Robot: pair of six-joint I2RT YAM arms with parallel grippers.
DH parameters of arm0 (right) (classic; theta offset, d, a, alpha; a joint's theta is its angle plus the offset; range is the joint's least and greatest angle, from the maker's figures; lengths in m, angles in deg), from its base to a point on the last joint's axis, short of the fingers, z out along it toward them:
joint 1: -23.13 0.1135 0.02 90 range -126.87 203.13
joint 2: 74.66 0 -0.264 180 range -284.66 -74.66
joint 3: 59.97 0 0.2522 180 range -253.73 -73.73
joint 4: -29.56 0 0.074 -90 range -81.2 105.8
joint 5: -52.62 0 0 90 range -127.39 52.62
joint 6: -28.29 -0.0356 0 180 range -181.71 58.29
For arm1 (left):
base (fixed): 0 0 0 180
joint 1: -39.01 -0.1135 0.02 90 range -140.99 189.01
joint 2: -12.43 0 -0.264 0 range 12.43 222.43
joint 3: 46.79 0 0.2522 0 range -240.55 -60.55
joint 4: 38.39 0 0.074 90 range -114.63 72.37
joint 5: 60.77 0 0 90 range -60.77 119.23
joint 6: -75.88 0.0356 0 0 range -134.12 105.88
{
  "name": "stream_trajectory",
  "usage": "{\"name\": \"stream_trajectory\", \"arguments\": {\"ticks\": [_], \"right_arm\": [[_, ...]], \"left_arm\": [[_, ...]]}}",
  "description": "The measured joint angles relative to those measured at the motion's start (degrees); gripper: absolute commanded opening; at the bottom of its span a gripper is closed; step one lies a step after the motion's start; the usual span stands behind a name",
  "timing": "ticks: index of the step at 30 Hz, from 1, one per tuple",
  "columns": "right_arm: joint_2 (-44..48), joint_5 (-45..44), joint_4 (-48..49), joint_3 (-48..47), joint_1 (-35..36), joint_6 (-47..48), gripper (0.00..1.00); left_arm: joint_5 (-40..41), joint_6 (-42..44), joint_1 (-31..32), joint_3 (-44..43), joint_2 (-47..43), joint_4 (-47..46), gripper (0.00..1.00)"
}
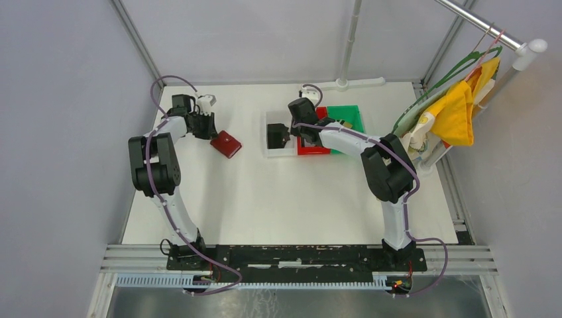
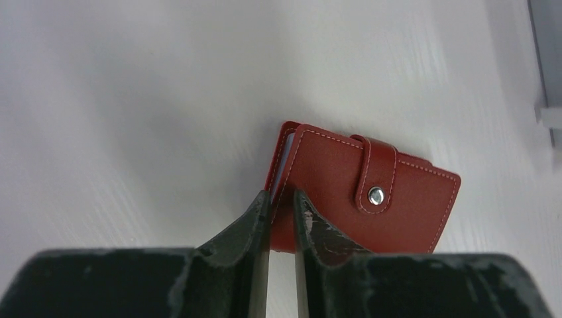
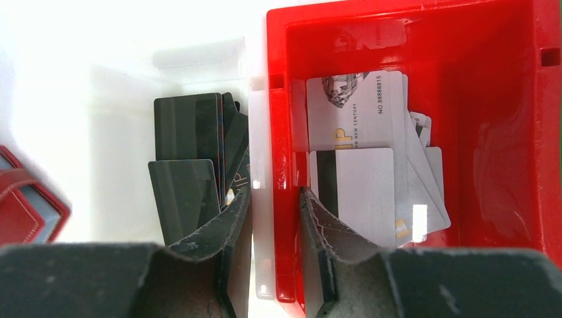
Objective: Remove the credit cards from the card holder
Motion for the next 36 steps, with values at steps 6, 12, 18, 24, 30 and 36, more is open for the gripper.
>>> {"name": "stream_trajectory", "arguments": {"ticks": [6, 12, 18, 24, 30, 36], "right_arm": [[0.17, 1.33, -0.07, 0.2, 0.28, -2.69, 0.0], [-0.7, 2.43, -2.01, -1.9, 1.03, -5.11, 0.0], [-1.49, 2.75, -2.86, -3.19, 2.03, -6.75, 0.0], [-3.04, 2.95, -3.52, -5.53, 2.58, -7.65, 0.0], [-3.3, 2.99, -3.74, -6.05, 2.6, -8.92, 0.0], [-3.8, 3.48, -3.56, -6.71, 2.6, -9.99, 0.24]], "left_arm": [[-1.22, 6.86, 1.68, 9.66, -7.3, 0.52, 0.26], [-2.25, 11.98, 5.2, 19.39, -15.56, 2.16, 0.26], [-3.19, 15.63, 7.17, 23.74, -19.04, 2.19, 0.24], [-4.24, 17.46, 10.91, 25.9, -21.53, 4.13, 0.24], [-6.19, 17.59, 17.18, 27.87, -23.63, 8.04, 0.19], [-6.01, 16.24, 24.79, 31.67, -27.87, 7.98, 0.23]]}}
